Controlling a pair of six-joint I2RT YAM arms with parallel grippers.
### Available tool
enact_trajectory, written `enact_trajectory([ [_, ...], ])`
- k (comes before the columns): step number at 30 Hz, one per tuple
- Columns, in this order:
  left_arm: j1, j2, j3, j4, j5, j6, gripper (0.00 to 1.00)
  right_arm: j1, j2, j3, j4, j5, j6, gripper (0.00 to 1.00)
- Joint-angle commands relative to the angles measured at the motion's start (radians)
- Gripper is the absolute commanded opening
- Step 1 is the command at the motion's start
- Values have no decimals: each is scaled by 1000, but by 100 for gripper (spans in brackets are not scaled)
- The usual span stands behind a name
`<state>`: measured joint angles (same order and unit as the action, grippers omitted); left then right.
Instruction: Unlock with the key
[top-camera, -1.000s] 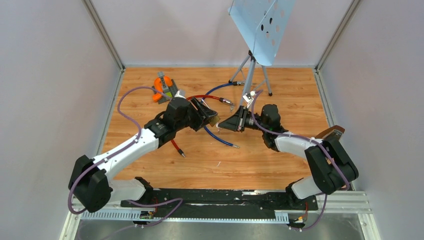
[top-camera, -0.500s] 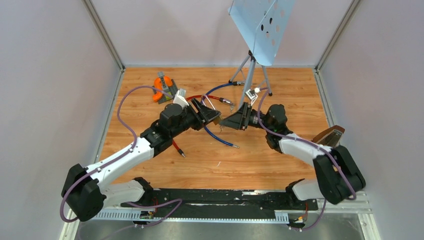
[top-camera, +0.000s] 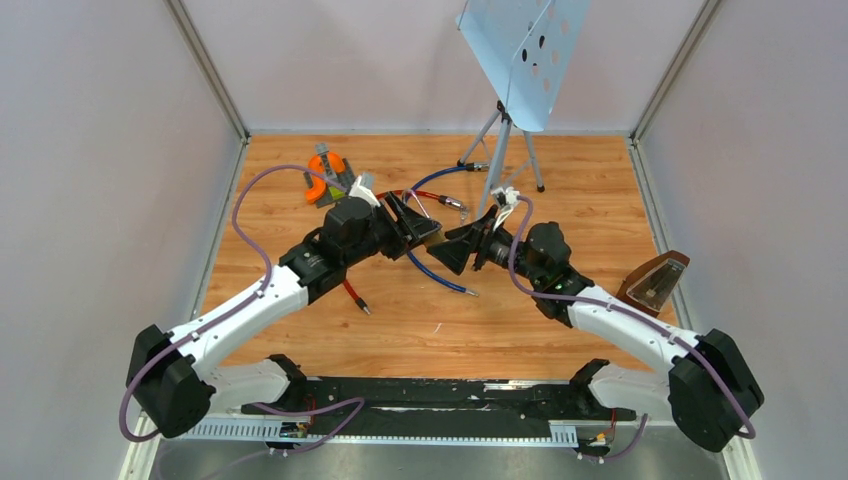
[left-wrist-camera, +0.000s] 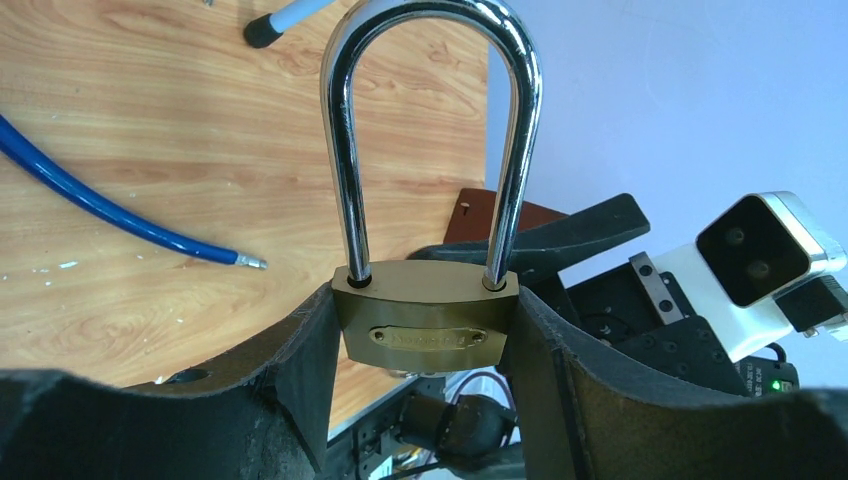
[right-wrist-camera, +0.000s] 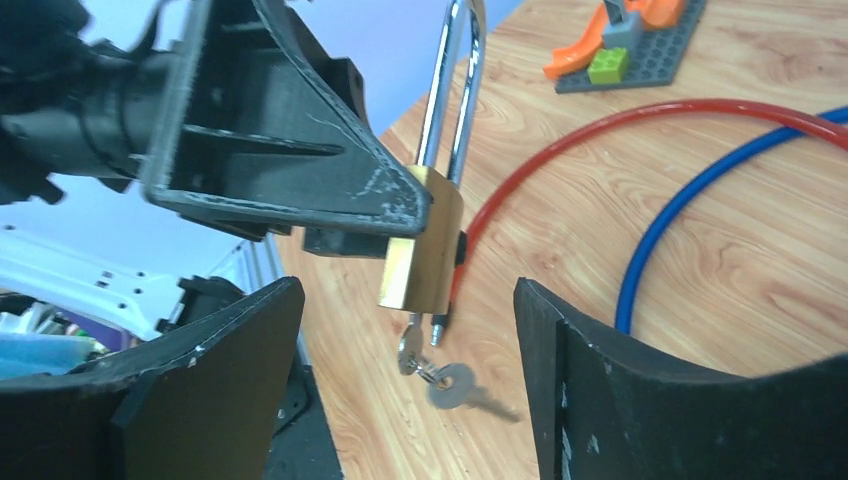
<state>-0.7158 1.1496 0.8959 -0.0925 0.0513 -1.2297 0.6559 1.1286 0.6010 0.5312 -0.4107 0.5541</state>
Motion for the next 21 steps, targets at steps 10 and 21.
enact_trajectory([
  [10,-4,-1,61,77,39,-16,9,44,127,44,108,85,-77,31],
  [21,70,-74,36,9,28,112,76,25,36,15,83,16,-19,0],
])
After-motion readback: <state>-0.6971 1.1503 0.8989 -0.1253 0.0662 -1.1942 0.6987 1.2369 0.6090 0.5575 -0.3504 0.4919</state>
